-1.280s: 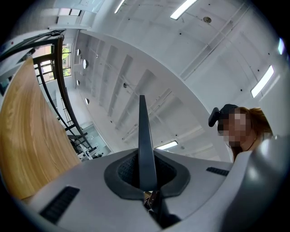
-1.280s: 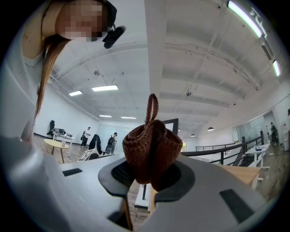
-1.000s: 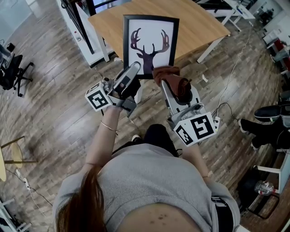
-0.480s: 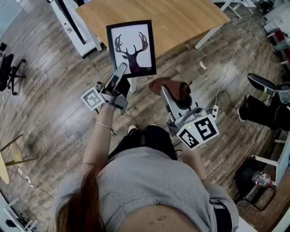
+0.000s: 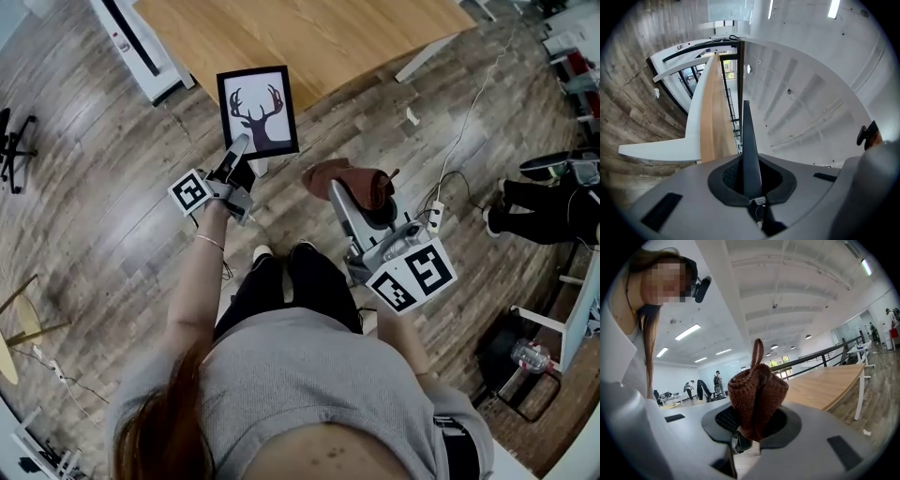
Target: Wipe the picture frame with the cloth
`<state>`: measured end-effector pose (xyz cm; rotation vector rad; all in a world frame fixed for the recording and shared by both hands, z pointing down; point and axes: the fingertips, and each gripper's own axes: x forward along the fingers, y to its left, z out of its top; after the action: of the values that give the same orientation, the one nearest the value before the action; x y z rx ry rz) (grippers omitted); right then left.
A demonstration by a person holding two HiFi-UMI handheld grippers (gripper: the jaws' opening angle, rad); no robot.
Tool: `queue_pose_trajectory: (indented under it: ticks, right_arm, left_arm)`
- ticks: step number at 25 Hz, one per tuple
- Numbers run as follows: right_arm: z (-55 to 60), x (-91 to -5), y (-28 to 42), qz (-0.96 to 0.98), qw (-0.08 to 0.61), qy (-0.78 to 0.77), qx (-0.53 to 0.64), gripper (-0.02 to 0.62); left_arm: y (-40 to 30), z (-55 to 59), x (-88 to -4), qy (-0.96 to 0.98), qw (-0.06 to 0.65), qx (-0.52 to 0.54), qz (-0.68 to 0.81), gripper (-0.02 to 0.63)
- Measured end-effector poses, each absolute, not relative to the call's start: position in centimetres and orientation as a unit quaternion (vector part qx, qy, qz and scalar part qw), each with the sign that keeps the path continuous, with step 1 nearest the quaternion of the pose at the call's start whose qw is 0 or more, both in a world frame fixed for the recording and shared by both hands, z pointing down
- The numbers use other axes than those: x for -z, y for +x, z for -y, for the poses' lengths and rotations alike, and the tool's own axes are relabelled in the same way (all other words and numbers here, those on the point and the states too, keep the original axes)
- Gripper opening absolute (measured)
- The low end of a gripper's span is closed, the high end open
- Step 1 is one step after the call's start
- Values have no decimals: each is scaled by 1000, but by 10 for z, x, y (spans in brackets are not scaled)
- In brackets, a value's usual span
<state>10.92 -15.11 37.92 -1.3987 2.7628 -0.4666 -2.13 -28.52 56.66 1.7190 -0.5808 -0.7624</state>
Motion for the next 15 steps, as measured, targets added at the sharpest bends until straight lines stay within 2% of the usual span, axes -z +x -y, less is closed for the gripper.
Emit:
queue_pose_trajectory:
  ticks: [15]
  right_arm:
    - [165, -396, 99, -878, -2, -444, 178, 97]
  left_arm:
    - [-25, 300, -617, 680, 610, 314, 258, 20]
